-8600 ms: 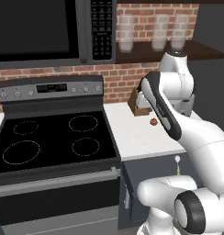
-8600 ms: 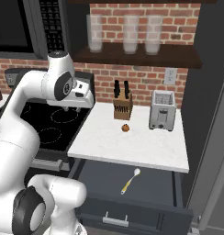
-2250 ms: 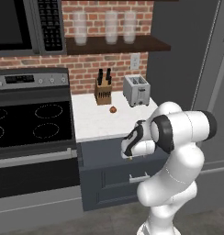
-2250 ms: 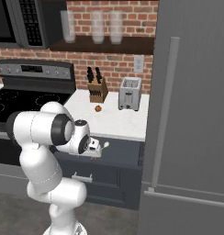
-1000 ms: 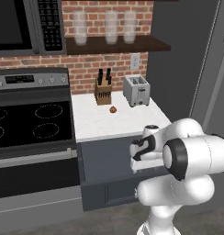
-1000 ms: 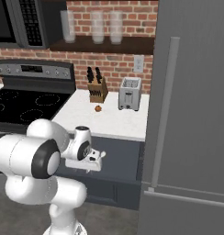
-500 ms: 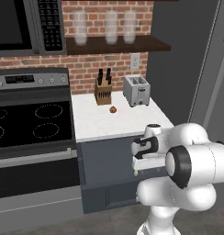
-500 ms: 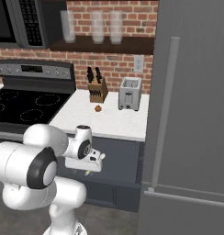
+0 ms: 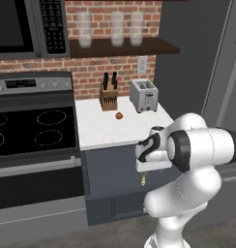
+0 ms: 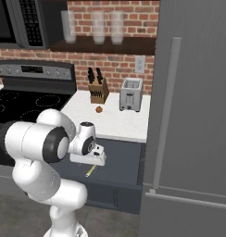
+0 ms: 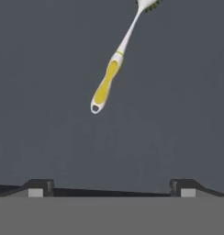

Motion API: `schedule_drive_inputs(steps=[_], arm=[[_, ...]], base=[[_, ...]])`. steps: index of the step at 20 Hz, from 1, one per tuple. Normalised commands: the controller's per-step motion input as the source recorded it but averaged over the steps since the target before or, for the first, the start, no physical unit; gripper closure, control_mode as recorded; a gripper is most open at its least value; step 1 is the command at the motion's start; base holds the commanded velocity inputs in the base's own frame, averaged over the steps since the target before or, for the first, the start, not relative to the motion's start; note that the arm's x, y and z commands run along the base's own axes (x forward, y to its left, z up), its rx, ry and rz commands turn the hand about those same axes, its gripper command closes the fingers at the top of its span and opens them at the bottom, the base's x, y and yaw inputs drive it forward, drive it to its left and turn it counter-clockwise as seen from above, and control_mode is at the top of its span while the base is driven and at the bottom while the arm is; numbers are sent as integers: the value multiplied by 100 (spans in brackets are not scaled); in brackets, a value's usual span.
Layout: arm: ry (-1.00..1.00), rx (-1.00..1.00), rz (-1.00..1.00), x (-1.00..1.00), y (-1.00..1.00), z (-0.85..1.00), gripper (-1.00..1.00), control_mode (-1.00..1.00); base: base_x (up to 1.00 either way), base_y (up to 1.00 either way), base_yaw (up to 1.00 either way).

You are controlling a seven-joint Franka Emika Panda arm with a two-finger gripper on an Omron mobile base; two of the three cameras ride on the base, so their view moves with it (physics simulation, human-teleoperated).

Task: Pick the dish brush from the drawer and place it on the counter.

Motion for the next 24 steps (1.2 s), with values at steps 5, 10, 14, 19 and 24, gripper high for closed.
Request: schedule_drive_inputs(steps=[5, 10, 14, 19, 24], arm=[[-6, 0, 0, 39, 0, -15, -100, -100], [-7, 0, 0, 0, 3, -34, -100, -100], [-1, 0, 0, 0, 5, -50, -100, -100], [-10, 0, 0, 1, 8, -52, -100, -100], [-8, 0, 0, 19, 4, -5, -100, -100]], base=[[0, 0, 0], [0, 0, 0], [0, 0, 0], [0, 0, 0], [0, 0, 0]])
